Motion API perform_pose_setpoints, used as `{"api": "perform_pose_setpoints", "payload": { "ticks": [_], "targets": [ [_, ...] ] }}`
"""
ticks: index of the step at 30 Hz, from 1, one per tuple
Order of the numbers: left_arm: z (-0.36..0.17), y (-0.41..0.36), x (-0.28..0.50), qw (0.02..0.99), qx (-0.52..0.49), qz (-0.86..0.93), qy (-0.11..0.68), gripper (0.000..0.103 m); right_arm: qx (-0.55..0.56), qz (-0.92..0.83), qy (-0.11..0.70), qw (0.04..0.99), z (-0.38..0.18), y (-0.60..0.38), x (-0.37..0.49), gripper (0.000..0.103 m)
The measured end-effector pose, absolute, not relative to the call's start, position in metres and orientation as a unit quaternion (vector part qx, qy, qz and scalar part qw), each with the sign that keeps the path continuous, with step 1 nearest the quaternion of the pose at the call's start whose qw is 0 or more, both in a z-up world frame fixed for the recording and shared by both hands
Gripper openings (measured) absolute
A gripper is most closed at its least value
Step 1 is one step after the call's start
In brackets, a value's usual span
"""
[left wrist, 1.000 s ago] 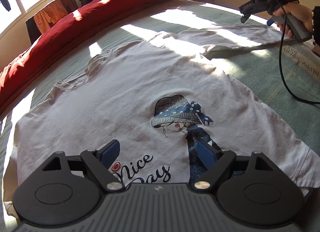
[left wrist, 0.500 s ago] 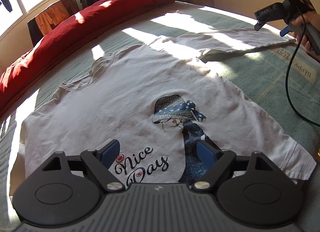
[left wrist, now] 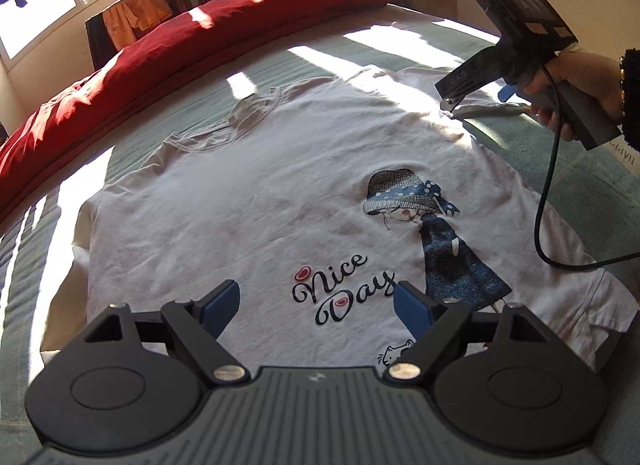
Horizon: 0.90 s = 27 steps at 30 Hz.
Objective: Fold clothes
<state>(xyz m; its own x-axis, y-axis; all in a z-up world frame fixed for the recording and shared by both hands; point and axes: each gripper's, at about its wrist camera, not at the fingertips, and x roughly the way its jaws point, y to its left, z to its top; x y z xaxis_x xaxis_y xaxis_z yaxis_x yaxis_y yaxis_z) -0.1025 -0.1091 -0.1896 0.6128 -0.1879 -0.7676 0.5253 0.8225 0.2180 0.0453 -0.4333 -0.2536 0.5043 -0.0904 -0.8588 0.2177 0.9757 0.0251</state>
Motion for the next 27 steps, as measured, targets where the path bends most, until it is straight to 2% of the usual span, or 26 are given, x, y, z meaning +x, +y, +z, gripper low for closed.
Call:
{"api": "perform_pose_setpoints", "payload": {
  "ticks": [2, 6, 10, 19, 22, 27],
  "targets": [
    [-0.193, -0.102, -0.101, 0.871, 0.219, -0.198, 0.393, 0.084, 0.071, -0.111, 0.502, 0.855, -0.244, -0.438, 0.034, 0.103],
    [-0.204, -0.089, -0.097, 0.869, 0.220, -0.194, 0.397, 0.084, 0.077, -0.094, 0.474, 0.872, -0.206, -0.421, 0.008, 0.103],
    [-0.224, -0.081, -0.089, 0.863, 0.218, -0.193, 0.413, 0.084, 0.070, -0.018, 0.459, 0.886, -0.187, -0.366, 0.003, 0.103],
    [-0.234, -0.057, -0.097, 0.854, 0.170, -0.195, 0.451, 0.086, 0.056, 0.059, 0.512, 0.855, -0.241, -0.257, -0.007, 0.103],
    [-0.234, -0.045, -0.116, 0.849, 0.166, -0.200, 0.459, 0.087, 0.021, 0.046, 0.506, 0.861, -0.243, -0.248, -0.032, 0.103],
    [-0.235, -0.021, -0.150, 0.845, 0.148, -0.210, 0.468, 0.092, 0.027, 0.040, 0.525, 0.850, -0.242, -0.254, -0.075, 0.103]
  ]
}}
